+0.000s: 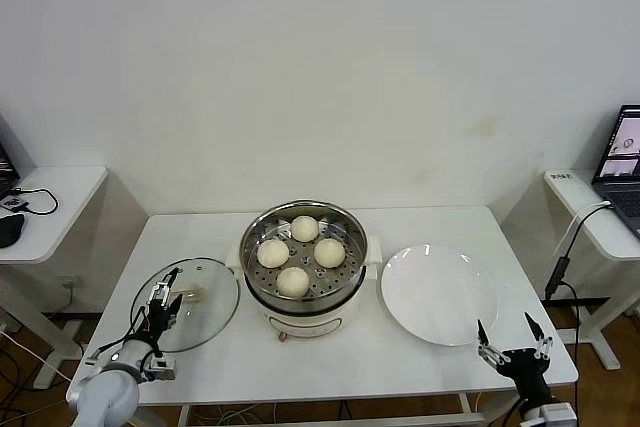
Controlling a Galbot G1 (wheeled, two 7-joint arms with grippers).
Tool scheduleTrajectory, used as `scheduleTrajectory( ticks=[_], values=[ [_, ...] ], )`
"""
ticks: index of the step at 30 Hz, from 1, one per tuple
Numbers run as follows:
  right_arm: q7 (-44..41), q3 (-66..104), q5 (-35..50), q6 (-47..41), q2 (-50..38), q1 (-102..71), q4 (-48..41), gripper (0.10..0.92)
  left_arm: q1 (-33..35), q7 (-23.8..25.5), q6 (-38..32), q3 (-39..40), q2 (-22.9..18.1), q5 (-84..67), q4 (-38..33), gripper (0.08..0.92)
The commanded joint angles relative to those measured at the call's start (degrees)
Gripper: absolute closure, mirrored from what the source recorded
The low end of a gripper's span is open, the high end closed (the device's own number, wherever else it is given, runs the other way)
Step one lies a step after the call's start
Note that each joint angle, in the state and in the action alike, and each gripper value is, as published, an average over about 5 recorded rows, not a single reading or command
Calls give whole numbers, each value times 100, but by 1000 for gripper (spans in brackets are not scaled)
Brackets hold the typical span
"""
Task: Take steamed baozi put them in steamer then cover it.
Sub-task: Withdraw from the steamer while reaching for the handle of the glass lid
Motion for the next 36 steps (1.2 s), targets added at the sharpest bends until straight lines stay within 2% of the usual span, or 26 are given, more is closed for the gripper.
scheduleTrajectory(
  ticks=[1, 33, 36],
  values=[
    [-2, 44, -44, 9, 51, -61, 24, 203, -522, -10, -8, 164, 12, 48, 728, 177],
    [-22, -17, -194, 106, 149, -70, -155, 203, -951, -17, 37, 260, -143, -53, 1053, 177],
    [-22, -46, -219, 106, 167, -66, -162, 203, -953, -11, 38, 260, -160, -39, 1056, 204]
  ],
)
